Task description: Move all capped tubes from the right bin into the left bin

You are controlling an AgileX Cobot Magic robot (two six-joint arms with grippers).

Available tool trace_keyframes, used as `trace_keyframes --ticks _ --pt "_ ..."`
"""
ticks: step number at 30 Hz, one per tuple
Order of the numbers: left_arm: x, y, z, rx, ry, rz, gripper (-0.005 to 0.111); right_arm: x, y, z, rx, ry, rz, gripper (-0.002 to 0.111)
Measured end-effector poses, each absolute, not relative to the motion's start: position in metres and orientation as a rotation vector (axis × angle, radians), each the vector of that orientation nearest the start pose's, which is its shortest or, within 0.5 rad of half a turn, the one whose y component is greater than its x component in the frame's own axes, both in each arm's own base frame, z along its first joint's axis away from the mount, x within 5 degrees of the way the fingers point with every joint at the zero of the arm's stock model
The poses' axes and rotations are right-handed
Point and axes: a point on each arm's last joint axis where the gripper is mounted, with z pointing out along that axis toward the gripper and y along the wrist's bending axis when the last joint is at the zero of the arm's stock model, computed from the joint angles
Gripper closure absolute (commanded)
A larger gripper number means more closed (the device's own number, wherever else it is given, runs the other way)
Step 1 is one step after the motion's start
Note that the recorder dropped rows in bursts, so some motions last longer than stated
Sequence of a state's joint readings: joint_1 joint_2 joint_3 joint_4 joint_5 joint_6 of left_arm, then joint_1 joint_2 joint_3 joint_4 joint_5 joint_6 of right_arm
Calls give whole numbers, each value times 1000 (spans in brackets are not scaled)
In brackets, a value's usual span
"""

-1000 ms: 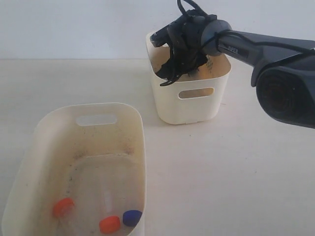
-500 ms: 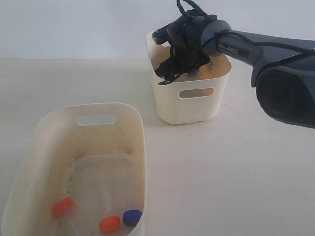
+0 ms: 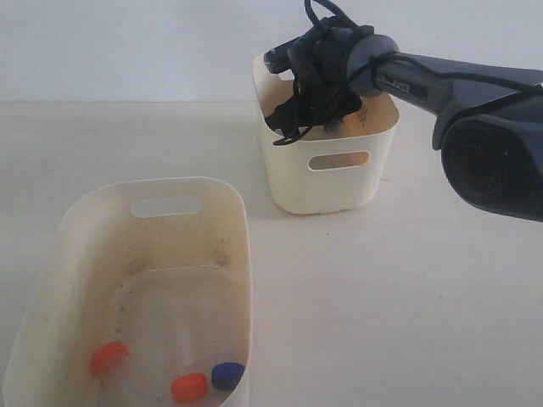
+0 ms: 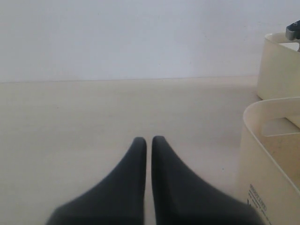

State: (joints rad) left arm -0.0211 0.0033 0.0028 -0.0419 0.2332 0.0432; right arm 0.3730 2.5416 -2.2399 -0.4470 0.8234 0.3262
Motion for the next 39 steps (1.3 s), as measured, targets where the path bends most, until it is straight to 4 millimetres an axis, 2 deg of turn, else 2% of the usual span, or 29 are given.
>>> trace_keyframes --ticks 12,18,28,39 --pt "56 -2 191 27 1722 -22 102 526 171 147 -340 2463 -319 31" --pt "56 -2 191 27 1722 -22 102 526 170 136 -340 2487 -338 31" --pt "56 -2 191 27 1722 -22 102 526 167 132 -334 2488 -378 31" --pt "56 -2 191 27 1722 -22 102 528 160 118 -349 2490 -516 31"
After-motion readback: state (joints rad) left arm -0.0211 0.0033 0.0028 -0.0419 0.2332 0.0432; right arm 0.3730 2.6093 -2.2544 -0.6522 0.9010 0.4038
